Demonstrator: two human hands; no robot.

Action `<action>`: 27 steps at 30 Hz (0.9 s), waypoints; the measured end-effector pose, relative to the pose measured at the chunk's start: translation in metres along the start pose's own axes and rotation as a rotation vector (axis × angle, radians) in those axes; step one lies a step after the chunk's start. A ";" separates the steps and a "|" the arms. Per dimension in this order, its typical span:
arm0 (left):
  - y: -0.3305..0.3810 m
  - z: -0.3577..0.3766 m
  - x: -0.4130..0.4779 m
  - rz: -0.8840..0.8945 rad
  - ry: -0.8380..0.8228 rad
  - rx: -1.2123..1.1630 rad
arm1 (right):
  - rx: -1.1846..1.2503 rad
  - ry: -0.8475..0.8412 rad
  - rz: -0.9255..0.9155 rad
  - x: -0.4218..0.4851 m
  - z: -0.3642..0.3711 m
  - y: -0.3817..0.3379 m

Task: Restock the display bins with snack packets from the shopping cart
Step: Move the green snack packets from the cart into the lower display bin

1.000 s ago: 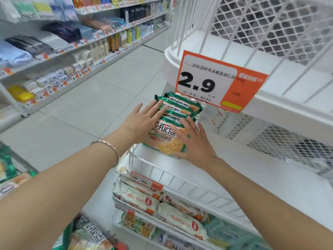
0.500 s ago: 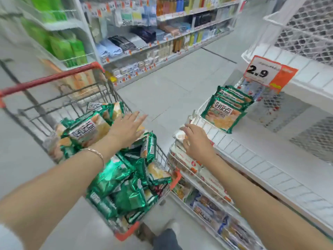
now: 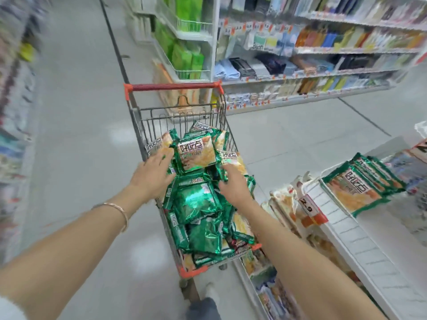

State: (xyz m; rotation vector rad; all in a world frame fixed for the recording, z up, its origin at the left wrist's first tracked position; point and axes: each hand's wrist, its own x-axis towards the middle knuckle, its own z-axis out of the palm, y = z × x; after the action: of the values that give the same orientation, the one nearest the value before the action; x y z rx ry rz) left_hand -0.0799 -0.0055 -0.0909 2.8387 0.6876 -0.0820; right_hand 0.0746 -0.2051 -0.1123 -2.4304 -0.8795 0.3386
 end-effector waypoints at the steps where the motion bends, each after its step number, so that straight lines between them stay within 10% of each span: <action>1: -0.003 0.000 -0.005 -0.048 -0.002 -0.040 | 0.066 0.032 0.017 0.013 -0.003 -0.009; 7: -0.006 0.001 -0.017 -0.296 -0.019 -0.250 | 0.271 -0.008 0.033 0.094 0.005 -0.044; 12: 0.001 0.014 -0.010 -0.424 0.032 -0.429 | -0.048 -0.014 -0.059 0.127 0.030 -0.027; 16: 0.021 0.014 0.002 -0.466 0.152 -0.608 | 0.238 -0.151 -0.246 0.122 0.008 -0.018; 20: 0.043 -0.001 0.022 -0.474 0.303 -0.869 | 0.651 -0.183 -0.043 0.132 -0.026 0.000; 27: 0.072 0.012 0.056 -0.614 -0.109 -1.488 | 0.682 -0.533 0.139 0.140 -0.044 0.043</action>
State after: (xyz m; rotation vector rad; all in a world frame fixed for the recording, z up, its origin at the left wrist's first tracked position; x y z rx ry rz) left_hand 0.0028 -0.0451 -0.0943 1.1692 0.9725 0.1305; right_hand 0.2202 -0.1591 -0.1070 -1.7765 -0.6470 1.1667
